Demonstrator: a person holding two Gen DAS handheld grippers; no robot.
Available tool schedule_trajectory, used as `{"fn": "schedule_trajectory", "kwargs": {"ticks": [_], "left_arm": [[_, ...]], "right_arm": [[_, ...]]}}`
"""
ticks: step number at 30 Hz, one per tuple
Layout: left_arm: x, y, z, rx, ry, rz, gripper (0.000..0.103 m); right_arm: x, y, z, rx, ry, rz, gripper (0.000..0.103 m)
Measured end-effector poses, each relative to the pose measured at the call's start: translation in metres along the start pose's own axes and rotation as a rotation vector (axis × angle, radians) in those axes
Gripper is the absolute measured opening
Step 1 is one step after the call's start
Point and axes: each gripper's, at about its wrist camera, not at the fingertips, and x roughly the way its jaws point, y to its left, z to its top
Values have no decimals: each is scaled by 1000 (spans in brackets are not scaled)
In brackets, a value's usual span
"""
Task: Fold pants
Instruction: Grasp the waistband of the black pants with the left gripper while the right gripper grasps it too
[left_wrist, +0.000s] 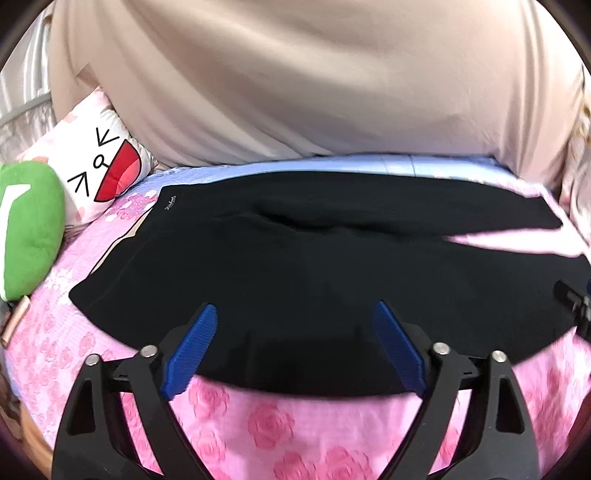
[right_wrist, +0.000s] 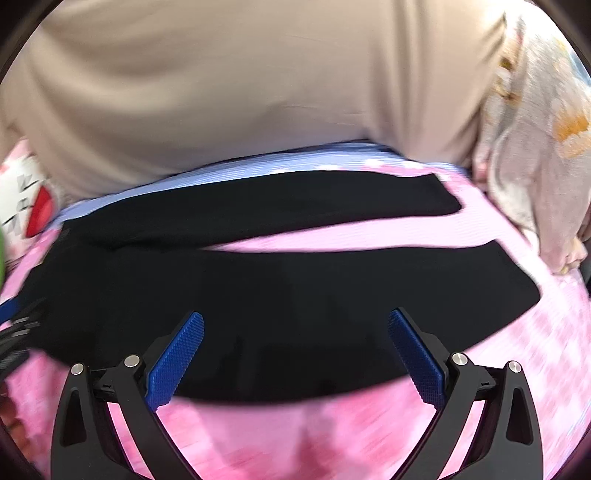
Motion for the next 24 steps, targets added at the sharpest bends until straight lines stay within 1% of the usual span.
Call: {"fn": "schedule_trajectory", "kwargs": {"ticks": [3,4,5,6,7,8,9,10,11,13,14,15,16,17,18,20,21,23,24], "left_arm": [[11,17,16,-43,-23,36,88],[15,23,23,-52,-21,36,93],[22,32,33,-68,-14,30,96],[34,48,48,-99,-2,19,96],[45,59,58,-120,9,12,96],[57,71,70,-140,22,12,96],[76,90,87,-162,36,41,96],[91,104,99,-173,36,74,96],[102,114,107,-176,35,102,96],[137,141,130,-168,51,157,96],[154,154,138,-174,74,192,96],[167,164,144,-178,86,206,96],[189,178,152,-169,111,222,96],[205,188,156,-165,131,251,96],[217,196,158,-161,143,262,96],[250,216,164,-160,178,311,96],[260,222,165,-159,185,320,96],[288,236,168,-161,236,293,96],[297,240,169,-166,259,281,96]], "right_arm": [[36,-60,23,53,25,-10,98],[49,-80,31,65,24,-17,98],[68,-106,46,69,35,-24,98],[88,-129,66,86,39,-40,98],[99,-143,77,100,36,-48,98],[123,-166,98,118,45,-32,96],[138,-180,112,131,53,-47,97],[160,-197,129,139,69,-84,97],[173,-203,138,134,84,-83,97],[200,-216,155,137,116,-91,97],[215,-219,162,133,132,-87,96],[226,-221,168,127,142,-87,96],[237,-222,172,116,159,-80,95],[245,-220,174,105,176,-82,88],[253,-218,175,92,194,-88,77],[269,-213,175,66,231,-86,62],[272,-210,175,61,238,-92,62],[274,-206,175,55,228,-100,60],[275,-205,176,54,226,-98,51]]}}
